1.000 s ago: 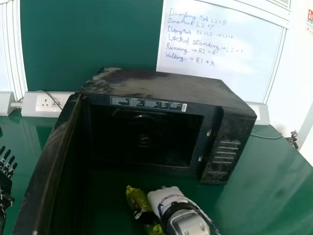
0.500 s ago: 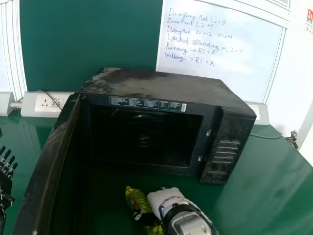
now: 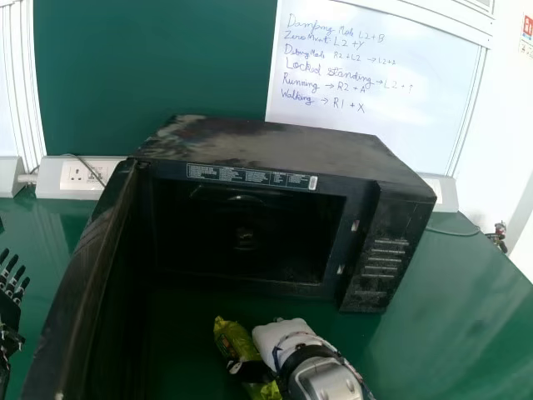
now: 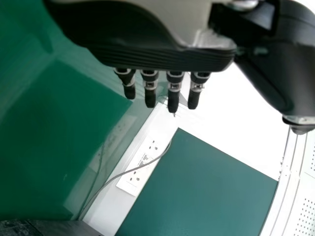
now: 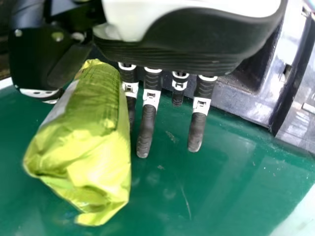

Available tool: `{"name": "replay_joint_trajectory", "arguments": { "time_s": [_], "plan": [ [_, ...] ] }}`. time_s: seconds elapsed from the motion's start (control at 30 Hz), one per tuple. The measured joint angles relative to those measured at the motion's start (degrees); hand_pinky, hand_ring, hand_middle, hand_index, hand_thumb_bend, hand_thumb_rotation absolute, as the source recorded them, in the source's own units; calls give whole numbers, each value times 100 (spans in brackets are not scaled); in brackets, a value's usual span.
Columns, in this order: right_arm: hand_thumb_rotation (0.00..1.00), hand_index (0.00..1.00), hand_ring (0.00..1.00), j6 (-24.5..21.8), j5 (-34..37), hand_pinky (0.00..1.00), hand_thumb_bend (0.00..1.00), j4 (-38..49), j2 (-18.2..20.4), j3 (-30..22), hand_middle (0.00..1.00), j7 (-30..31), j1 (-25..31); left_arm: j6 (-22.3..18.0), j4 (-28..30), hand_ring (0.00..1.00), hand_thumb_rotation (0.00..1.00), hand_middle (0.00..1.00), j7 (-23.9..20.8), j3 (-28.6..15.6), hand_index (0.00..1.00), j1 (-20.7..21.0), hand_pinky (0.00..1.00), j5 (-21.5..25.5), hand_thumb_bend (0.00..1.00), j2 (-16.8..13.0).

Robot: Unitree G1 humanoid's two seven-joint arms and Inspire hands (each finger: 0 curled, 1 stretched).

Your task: Put biscuit inside oven

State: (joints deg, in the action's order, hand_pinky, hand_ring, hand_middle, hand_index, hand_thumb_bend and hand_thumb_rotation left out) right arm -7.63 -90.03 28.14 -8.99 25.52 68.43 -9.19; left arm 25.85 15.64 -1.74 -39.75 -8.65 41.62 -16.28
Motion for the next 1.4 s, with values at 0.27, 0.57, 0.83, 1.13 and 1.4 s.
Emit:
{"name": "replay_joint_trajectory", "arguments": {
  "time_s": [0.27, 0.57, 0.83, 1.13, 1.4],
  "plan": [
    [0, 70, 15, -106, 210, 7, 55, 14, 16, -176, 47, 109, -99, 0, -1, 75, 12, 78, -20, 1, 75, 1, 71, -3, 74, 2],
    [0, 70, 16, -246, 237, 8, 56, -31, 35, -400, 47, 157, -588, -1, -19, 76, 13, 78, 54, 1, 75, 1, 71, -6, 76, 2],
    [0, 67, 18, -319, 259, 10, 56, -203, 34, -491, 47, 237, -866, -1, -31, 75, 12, 77, 61, 1, 75, 1, 70, -7, 74, 2],
    [0, 68, 18, -469, 419, 10, 56, -320, 17, -613, 47, 188, -1101, -1, -24, 76, 12, 79, 52, 1, 77, 0, 72, -35, 73, 4],
    [0, 65, 15, -617, 556, 7, 56, -649, 7, -643, 47, -106, -1288, -1, -16, 76, 12, 79, 43, 1, 77, 0, 72, -40, 72, 6]
  ]
}}
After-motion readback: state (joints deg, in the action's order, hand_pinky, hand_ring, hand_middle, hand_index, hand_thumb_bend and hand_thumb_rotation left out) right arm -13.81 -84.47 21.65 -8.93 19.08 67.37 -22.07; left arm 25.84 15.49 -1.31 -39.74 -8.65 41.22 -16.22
